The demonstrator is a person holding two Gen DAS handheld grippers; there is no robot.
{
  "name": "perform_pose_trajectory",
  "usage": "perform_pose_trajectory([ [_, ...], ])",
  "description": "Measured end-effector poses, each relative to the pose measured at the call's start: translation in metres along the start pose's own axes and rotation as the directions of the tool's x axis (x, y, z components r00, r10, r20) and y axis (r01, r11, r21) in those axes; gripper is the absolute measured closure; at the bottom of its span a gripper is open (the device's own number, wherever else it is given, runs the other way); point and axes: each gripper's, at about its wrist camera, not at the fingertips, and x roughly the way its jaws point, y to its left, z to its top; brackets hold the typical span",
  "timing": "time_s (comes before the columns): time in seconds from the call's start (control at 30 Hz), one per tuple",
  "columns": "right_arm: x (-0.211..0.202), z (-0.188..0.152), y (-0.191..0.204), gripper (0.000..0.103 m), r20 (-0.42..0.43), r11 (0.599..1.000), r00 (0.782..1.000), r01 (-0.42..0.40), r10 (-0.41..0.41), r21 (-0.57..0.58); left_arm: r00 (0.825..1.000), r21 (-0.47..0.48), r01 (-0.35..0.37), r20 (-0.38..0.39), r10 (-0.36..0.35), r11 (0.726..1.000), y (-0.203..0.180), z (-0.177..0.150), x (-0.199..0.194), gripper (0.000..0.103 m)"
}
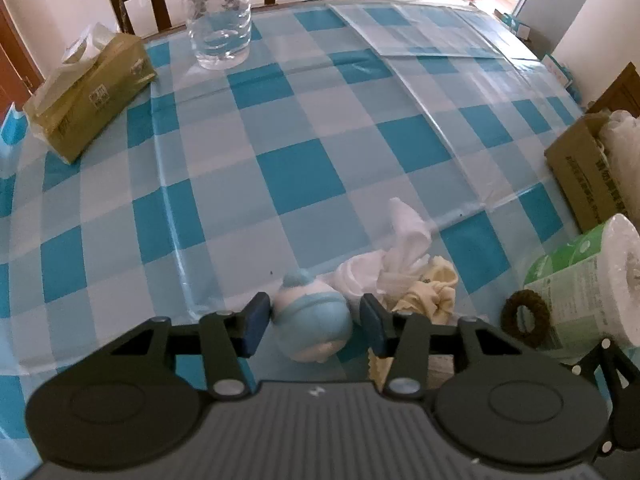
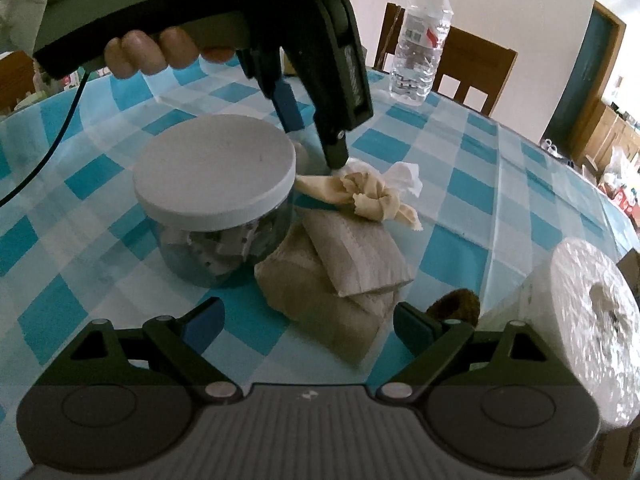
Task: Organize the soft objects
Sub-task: 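Grasp the plush toy with the left tool while the right tool grasps the beige sachet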
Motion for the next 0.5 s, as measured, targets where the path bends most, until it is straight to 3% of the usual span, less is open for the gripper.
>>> perform_pose_trajectory([
  [0.17, 0.002, 0.008, 0.0, 0.009, 0.022, 1.0, 1.0, 0.016, -0.016, -0.023, 1.0, -0.007, 0.007, -0.004, -0.007, 1.0, 0.002, 0.0, 0.003, 0.055],
  [0.33, 0.002, 0.02, -0.005, 0.018, 0.03, 0.997, 0.998, 0.049, -0.048, -0.057, 1.0, -0.008, 0.01, -0.009, -0.01, 1.0, 0.004, 0.0, 0.006, 0.055],
  [0.5, 0.011, 0.03, -0.014, 0.019, 0.019, 0.997, 0.998, 0.057, -0.056, -0.057, 1.0, -0.009, 0.017, -0.007, -0.017, 1.0, 0.006, 0.001, 0.007, 0.055],
])
